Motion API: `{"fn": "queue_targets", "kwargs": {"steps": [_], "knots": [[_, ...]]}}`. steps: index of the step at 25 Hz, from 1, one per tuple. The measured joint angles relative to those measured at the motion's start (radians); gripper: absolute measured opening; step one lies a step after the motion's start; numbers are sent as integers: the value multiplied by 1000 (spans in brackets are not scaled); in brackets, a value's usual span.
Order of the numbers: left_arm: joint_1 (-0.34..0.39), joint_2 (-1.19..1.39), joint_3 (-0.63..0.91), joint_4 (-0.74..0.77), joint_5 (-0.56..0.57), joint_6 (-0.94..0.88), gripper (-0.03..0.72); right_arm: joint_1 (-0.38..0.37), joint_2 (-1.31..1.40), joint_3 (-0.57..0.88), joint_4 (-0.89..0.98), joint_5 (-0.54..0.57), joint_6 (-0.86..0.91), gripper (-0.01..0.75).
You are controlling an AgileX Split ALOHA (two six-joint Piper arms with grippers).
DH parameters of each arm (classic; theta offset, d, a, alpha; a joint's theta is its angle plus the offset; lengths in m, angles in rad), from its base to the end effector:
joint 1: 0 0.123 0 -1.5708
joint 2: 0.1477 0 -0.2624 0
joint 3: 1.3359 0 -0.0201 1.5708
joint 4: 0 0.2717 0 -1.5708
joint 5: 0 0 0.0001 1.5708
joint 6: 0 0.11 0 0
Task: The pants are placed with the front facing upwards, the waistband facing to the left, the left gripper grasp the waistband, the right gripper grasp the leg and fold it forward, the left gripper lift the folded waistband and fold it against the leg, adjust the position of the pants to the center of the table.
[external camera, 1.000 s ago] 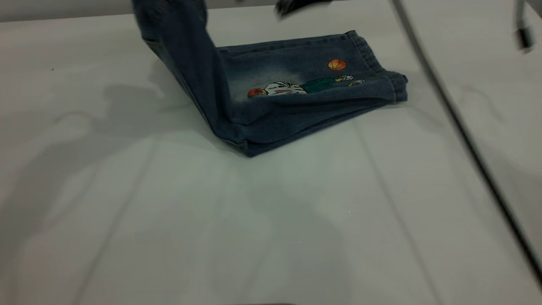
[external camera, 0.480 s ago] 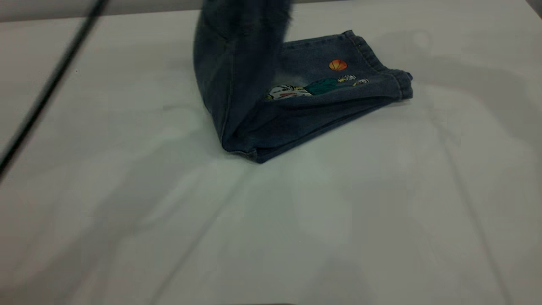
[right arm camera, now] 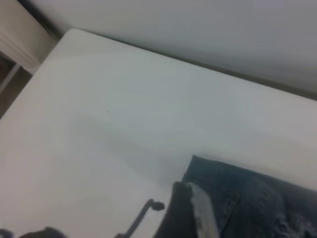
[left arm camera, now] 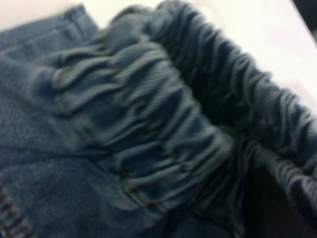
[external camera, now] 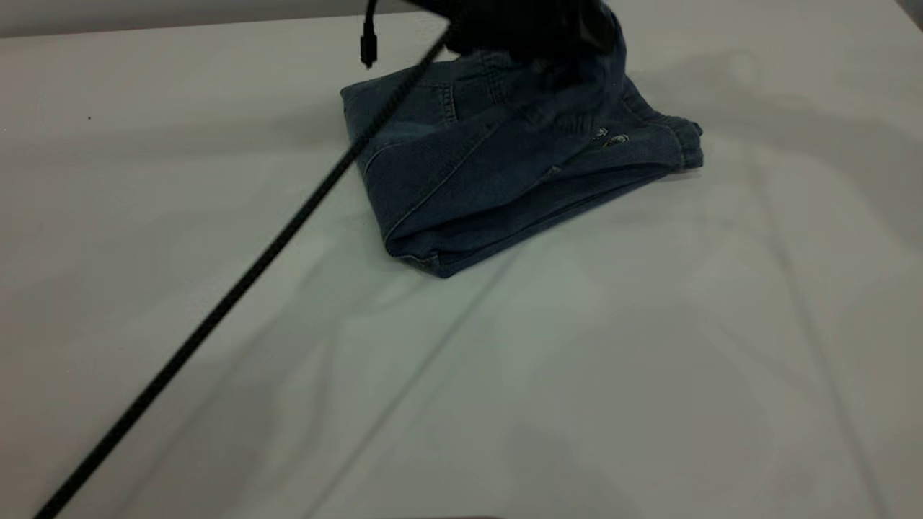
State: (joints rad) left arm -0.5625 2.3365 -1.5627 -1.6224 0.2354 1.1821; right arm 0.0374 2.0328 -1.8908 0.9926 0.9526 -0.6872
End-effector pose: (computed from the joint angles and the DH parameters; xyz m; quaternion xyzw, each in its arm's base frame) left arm 0.4212 -0.2959 0.0599 0.1047 0.8903 -0.2998 0.3264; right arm 0.4804 0.0931 0.2909 -0.1524 0.8456 0.3479 0.3751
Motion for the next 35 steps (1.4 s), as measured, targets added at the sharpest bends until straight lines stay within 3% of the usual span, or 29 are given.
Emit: {"fn": "queue_targets", "kwargs": {"steps": [7,10,14,20,25,30,35], "knots": [[4,-13,-13,20,70,130,558,0,0,0,-58,30,22,572],[19,-67,-12,113,73,133,652,0,0,0,-112,38,51,572],[60,-188,-12,322,100,30,654,1,0,0,-160,39,67,572],[180,-347,-12,637,237,-248,584,43,8,0,-183,41,73,572],[270,-457,-12,793,375,-416,571,204,79,0,-470,23,285,568],[279,-545,-12,864,468,-469,571,386,192,0,-846,-46,566,563],[278,-572,-12,867,515,-477,571,460,315,0,-980,-92,687,561]]}}
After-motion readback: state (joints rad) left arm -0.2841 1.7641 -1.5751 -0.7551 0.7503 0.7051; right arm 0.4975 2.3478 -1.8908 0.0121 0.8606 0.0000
